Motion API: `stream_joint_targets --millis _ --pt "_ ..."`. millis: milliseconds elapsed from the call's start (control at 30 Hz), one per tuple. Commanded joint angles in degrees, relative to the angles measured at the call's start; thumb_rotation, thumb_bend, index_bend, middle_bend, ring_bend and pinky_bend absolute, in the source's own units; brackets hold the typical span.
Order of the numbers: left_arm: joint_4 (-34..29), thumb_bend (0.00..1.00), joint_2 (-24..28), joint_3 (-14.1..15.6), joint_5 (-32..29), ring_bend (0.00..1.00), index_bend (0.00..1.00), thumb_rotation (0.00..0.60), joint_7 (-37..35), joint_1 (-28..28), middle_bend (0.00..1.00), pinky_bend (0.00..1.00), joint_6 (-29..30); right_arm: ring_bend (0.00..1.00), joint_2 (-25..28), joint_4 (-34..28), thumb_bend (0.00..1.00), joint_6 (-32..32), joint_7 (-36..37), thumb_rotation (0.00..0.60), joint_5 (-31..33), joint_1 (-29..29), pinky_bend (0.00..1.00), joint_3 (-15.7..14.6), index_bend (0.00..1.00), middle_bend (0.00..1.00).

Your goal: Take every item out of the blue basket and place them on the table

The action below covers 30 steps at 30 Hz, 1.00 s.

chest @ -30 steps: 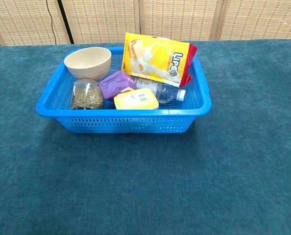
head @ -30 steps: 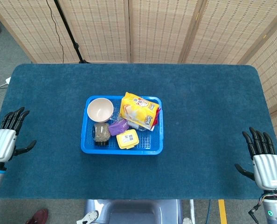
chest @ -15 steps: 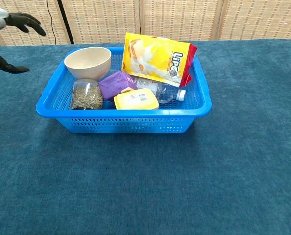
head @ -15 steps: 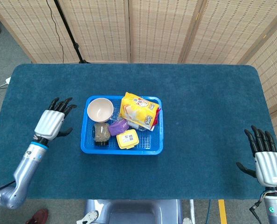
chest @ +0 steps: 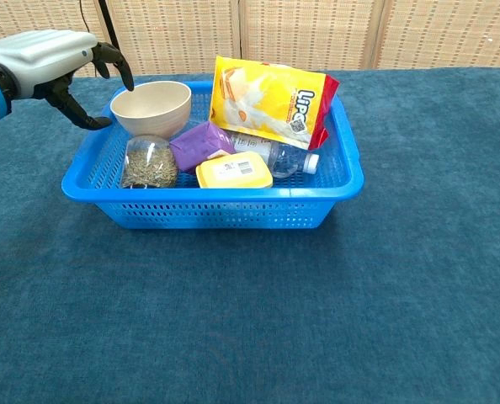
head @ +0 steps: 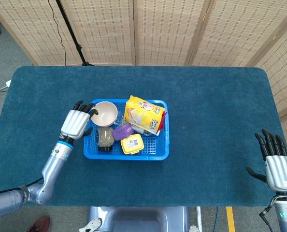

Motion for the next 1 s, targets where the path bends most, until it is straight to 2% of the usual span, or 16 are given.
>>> stream_joint_targets --millis 33,200,400,833,1000 --pt "1.69 0.3 -1.99 -0.03 -1.58 0.25 0.39 0.6 1.23 -1.24 0.24 0.12 -0.32 0.0 0.03 0.04 0.0 -0.25 0.15 0.6 0.25 0.08 0.0 0.06 0.0 0.0" --pt "3.63 0.3 -3.98 0.11 -2.9 0.25 0.4 0.6 2.03 -2.4 0.25 0.12 -0.69 0.0 0.03 0.13 0.0 -0.63 0.4 0.6 0.54 0.19 0.0 0.07 0.0 0.0" --pt "5.51 0.32 -5.85 -0.01 -4.04 0.25 0.47 0.6 3.08 -3.61 0.25 0.12 -0.46 0.0 0.11 0.22 0.0 -1.26 0.95 0.6 0.9 0.39 0.0 0.07 0.0 0.0" --pt "7.15 0.48 -7.8 0.4 -5.58 0.28 0.6 0.6 5.18 -4.81 0.3 0.12 0.51 0.0 0.54 0.01 0.0 -1.96 1.99 0.6 1.31 0.53 0.0 0.0 0.0 0.0" --pt "7.01 0.49 -7.47 0.56 -5.12 0.28 0.6 0.6 5.27 -4.81 0.31 0.12 1.37 0.0 0.62 0.01 0.0 -1.84 2.1 0.6 1.34 0.5 0.0 0.04 0.0 0.0"
